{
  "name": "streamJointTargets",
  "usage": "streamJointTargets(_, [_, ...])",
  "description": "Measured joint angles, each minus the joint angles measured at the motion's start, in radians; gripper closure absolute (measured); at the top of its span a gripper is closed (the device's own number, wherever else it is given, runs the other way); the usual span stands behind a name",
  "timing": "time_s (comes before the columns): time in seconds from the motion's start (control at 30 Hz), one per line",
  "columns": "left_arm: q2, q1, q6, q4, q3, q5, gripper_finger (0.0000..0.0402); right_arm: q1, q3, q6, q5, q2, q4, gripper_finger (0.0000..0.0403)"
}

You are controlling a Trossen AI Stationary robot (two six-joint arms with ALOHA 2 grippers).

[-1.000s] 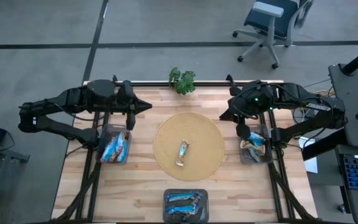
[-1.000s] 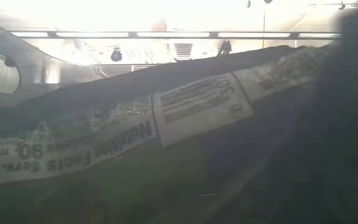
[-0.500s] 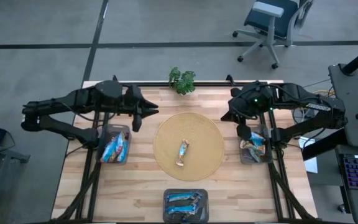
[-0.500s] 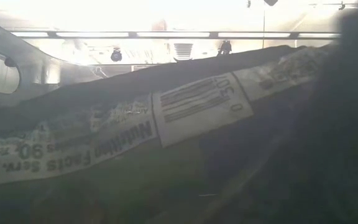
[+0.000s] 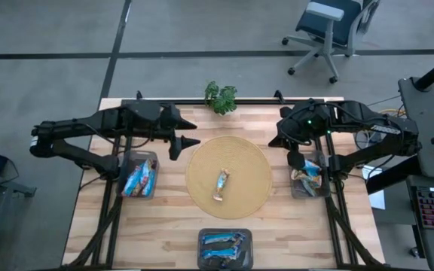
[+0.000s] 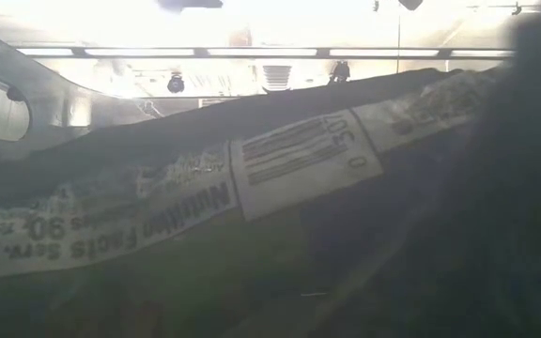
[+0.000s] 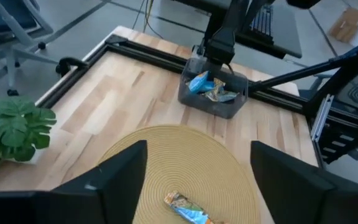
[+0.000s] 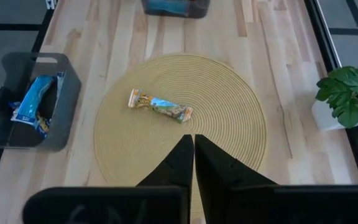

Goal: Pick and place Granola Bars by type
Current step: Put the yellow granola bar into the top right bin

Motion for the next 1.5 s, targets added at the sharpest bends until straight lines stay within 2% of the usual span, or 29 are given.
streamJointTargets(0.23, [0.051, 0.0, -0.038, -0.002, 0.016, 0.032, 0.0125, 0.0, -0.001, 0.0, 0.0, 0.0, -0.026, 0.0394])
streamJointTargets(0.47, [0.128, -0.003, -0.002, 0.0, 0.079, 0.091, 0.0125, 0.0, -0.002, -0.012, 0.0, 0.0, -0.034, 0.0394])
streamJointTargets(0.67, [0.226, -0.029, 0.154, -0.023, 0.183, 0.13, 0.0125, 0.0, -0.002, -0.011, 0.0, 0.0, -0.035, 0.0394])
streamJointTargets(0.97, [0.358, -0.068, 0.356, -0.202, 0.371, 0.124, 0.0125, 0.0, -0.002, -0.008, 0.0, 0.0, -0.059, 0.0394])
streamJointTargets(1.2, [0.409, -0.091, 0.437, -0.237, 0.394, 0.119, 0.0125, 0.0, -0.002, -0.011, 0.0, -0.001, -0.06, 0.0394])
streamJointTargets(1.37, [0.449, -0.119, 0.523, -0.243, 0.394, 0.061, 0.0125, 0.0, -0.002, -0.01, 0.0, -0.001, -0.06, 0.0394])
streamJointTargets(1.5, [0.484, -0.154, 0.755, -0.271, 0.393, -0.042, 0.0125, 0.0, -0.002, -0.009, 0.0, -0.001, -0.06, 0.0394])
